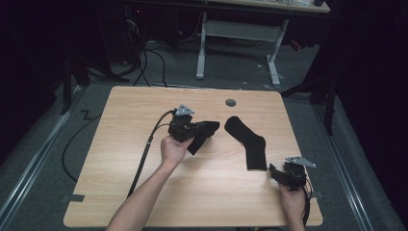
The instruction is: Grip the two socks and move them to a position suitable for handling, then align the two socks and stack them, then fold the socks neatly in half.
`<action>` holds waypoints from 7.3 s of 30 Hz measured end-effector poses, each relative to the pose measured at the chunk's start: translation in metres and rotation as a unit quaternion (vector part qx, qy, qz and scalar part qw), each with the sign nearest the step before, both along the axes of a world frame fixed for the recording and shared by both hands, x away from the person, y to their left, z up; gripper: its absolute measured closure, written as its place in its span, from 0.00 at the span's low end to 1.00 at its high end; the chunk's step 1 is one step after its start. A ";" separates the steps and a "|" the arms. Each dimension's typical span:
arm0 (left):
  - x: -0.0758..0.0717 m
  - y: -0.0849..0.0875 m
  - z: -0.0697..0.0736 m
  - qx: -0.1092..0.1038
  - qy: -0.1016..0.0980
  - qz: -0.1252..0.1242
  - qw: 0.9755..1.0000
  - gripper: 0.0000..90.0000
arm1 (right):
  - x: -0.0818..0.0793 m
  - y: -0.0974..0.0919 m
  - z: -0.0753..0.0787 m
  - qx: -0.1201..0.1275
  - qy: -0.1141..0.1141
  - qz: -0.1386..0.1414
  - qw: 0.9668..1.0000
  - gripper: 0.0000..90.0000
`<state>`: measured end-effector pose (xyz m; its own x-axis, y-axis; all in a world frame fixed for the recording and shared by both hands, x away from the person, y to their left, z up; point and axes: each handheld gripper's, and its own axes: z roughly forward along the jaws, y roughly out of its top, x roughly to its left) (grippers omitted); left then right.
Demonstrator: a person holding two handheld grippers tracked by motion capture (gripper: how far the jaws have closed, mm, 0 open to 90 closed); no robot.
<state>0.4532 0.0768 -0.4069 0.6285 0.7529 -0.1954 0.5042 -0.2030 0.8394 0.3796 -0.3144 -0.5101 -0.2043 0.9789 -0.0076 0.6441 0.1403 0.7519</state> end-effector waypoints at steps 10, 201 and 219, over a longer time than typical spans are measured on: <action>-0.016 -0.008 -0.026 0.017 0.017 -0.008 1.000 0.95 | 0.000 0.000 0.000 0.000 0.000 0.001 1.000 0.40; -0.052 0.054 -0.082 0.104 0.024 0.069 0.992 0.46 | 0.004 0.138 0.023 0.016 0.008 0.199 0.980 0.60; -0.076 0.096 -0.099 0.136 0.021 0.126 0.982 0.43 | 0.012 0.104 0.028 0.017 0.010 0.157 0.987 0.65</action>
<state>0.3767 0.1726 -0.5062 0.4104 0.9118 0.0115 0.6010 -0.2800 0.7486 0.3915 -0.2109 -0.4823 -0.4978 0.8667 0.0311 0.5870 0.3103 0.7478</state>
